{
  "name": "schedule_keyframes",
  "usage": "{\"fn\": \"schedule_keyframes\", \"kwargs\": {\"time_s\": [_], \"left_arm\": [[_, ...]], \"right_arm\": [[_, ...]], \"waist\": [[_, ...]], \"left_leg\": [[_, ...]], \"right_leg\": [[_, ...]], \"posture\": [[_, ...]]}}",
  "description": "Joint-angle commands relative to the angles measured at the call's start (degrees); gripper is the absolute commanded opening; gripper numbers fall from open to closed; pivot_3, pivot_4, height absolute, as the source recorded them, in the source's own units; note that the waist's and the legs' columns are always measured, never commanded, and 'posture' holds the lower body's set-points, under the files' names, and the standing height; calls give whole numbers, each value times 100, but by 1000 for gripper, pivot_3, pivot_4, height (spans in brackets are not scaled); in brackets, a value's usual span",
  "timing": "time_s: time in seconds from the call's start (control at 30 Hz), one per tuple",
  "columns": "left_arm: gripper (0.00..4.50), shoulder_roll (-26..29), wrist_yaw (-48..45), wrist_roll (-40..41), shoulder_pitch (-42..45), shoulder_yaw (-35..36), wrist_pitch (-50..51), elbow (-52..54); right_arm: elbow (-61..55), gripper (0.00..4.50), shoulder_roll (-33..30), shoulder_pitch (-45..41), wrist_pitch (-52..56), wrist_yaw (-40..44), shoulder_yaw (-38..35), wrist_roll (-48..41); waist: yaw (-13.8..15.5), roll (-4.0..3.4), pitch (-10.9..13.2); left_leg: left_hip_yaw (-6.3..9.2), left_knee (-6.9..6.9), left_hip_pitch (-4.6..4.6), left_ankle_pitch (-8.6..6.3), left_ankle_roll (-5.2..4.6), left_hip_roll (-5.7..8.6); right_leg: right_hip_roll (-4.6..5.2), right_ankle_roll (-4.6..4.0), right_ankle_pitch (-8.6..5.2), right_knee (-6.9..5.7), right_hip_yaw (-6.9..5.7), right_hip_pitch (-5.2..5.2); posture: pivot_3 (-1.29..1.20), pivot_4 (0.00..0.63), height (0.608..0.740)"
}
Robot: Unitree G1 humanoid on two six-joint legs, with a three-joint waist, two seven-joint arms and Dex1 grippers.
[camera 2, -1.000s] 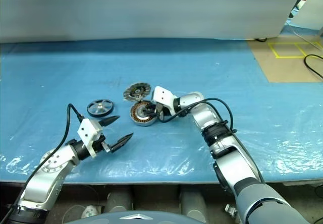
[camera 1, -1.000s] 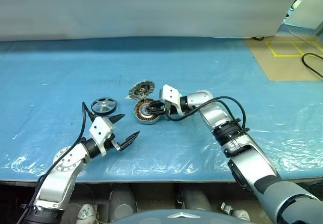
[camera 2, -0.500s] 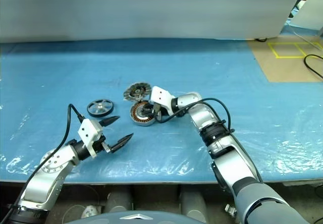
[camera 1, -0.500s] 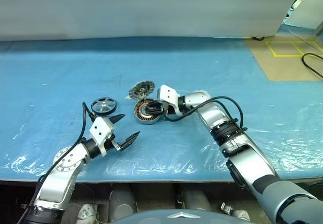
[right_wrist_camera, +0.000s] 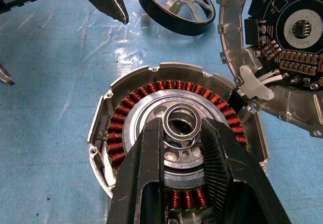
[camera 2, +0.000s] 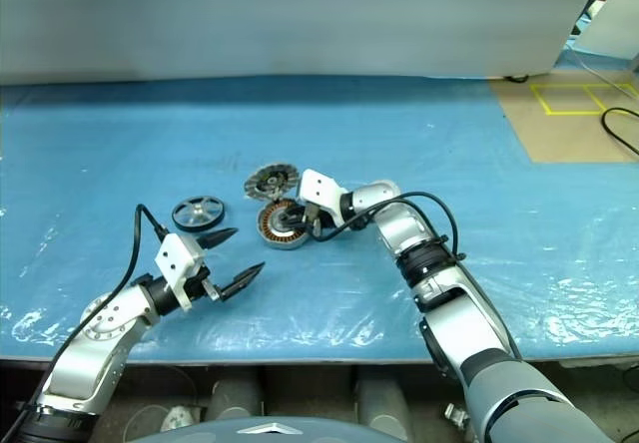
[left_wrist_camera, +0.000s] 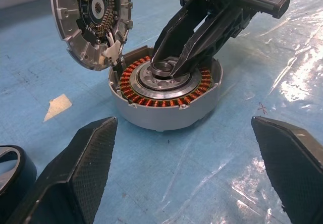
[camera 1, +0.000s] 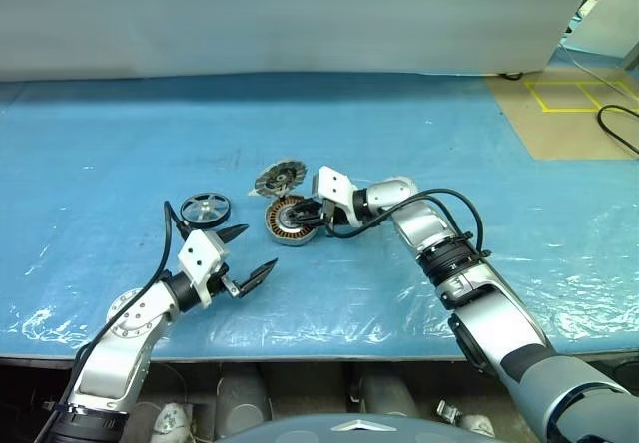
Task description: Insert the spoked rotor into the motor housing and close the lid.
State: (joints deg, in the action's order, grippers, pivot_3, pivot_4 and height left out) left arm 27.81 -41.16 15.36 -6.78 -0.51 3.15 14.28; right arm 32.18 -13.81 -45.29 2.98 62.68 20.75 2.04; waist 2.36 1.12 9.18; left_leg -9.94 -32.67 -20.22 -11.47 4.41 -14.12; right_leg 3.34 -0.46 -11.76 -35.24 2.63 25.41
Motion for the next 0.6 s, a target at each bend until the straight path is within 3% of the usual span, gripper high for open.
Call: {"fn": "schedule_keyframes", "kwargs": {"time_s": [0.03,0.3,0.53,0.6], "left_arm": [[4500,9,-41,10,41,-10,-56,93],[4500,3,-63,1,66,-31,-65,82],[4500,-14,-62,-16,38,-41,-55,100],[4500,-17,-60,-19,11,-44,-59,104]], "right_arm": [[-25,659,-17,-58,-49,-14,-59,-3],[-37,659,-58,-31,-19,-12,-70,-14],[-178,3021,52,32,137,1,-178,-212],[-246,3021,142,11,330,16,-316,-412]], "waist": [[0,0,0],[0,0,0],[-1,0,0],[-2,-1,0]], "left_leg": [[0,0,0,0,0,0],[0,0,0,0,0,0],[0,0,0,0,0,0],[0,1,0,0,0,-1]], "right_leg": [[0,0,0,0,0,0],[0,0,0,0,0,0],[0,0,0,0,0,0],[0,0,0,1,0,1]], "posture": [[0,150,740],[0,150,740],[0,150,740],[0,150,740]]}}
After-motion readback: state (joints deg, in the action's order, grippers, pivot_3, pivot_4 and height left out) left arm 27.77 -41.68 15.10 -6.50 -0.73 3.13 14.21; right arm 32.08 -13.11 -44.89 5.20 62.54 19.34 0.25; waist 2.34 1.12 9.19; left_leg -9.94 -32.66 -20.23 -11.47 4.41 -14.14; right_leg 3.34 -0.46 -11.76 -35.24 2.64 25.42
